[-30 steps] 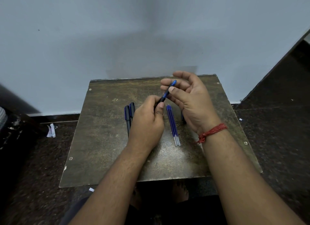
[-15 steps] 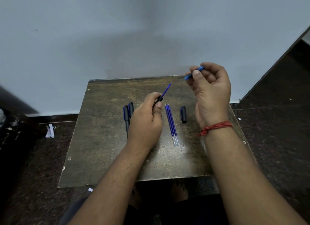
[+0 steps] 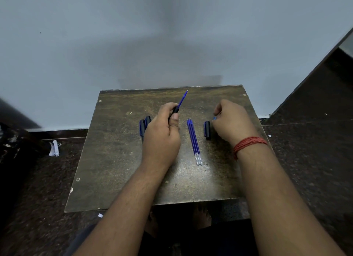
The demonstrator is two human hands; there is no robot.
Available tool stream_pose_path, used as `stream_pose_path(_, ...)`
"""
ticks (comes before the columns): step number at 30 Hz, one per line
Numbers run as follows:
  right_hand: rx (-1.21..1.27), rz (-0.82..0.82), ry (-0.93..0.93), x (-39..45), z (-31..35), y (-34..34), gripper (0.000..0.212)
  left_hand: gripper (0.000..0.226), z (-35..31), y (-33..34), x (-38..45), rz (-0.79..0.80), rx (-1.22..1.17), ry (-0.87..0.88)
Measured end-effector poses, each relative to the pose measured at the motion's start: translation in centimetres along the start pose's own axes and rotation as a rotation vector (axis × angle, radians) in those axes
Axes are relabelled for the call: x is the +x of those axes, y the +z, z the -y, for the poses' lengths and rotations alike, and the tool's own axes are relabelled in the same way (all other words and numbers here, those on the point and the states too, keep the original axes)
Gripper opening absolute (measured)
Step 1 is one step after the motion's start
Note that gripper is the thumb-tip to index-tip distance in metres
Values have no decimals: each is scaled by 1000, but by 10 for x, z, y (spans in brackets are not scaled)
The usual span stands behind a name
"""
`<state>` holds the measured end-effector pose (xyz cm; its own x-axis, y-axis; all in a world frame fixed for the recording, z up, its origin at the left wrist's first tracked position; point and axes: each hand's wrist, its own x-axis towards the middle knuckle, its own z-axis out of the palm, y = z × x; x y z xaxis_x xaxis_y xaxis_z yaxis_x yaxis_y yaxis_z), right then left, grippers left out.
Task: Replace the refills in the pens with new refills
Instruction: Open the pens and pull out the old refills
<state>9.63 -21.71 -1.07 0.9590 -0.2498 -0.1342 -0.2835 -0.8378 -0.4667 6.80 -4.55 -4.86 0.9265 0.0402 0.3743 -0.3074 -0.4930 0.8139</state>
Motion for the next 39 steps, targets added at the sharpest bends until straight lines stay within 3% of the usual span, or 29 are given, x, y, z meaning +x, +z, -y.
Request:
stream_pose_path(6, -4, 66, 21, 2, -3, 4, 9, 24, 2, 1, 1, 4, 1, 2)
stream_pose_path(9, 118, -83, -20, 3, -1, 0, 5, 22, 2, 1, 0, 10, 9, 3)
stream_pose_path(12, 395, -182, -76, 0, 7, -4, 11, 23, 1, 1, -1, 25, 14, -2)
stream_pose_path(15, 752, 52, -108, -8, 19, 1, 15, 25, 0, 1, -1, 39, 15, 5)
stream_pose_path(18, 889, 204, -124, -14, 27, 9, 14, 26, 1, 1, -1, 48, 20, 11)
stream_pose_path(27, 972, 227, -149, -14, 30, 15, 12, 21, 2, 2, -1, 71, 42, 12)
stream_pose_path(33, 1063, 74, -100, -10, 28, 11, 15, 20, 1, 2, -2, 87, 78, 20)
stream_pose_path(39, 1561, -293, 66, 3, 14, -4, 11, 12, -1, 0, -3, 104, 94, 15)
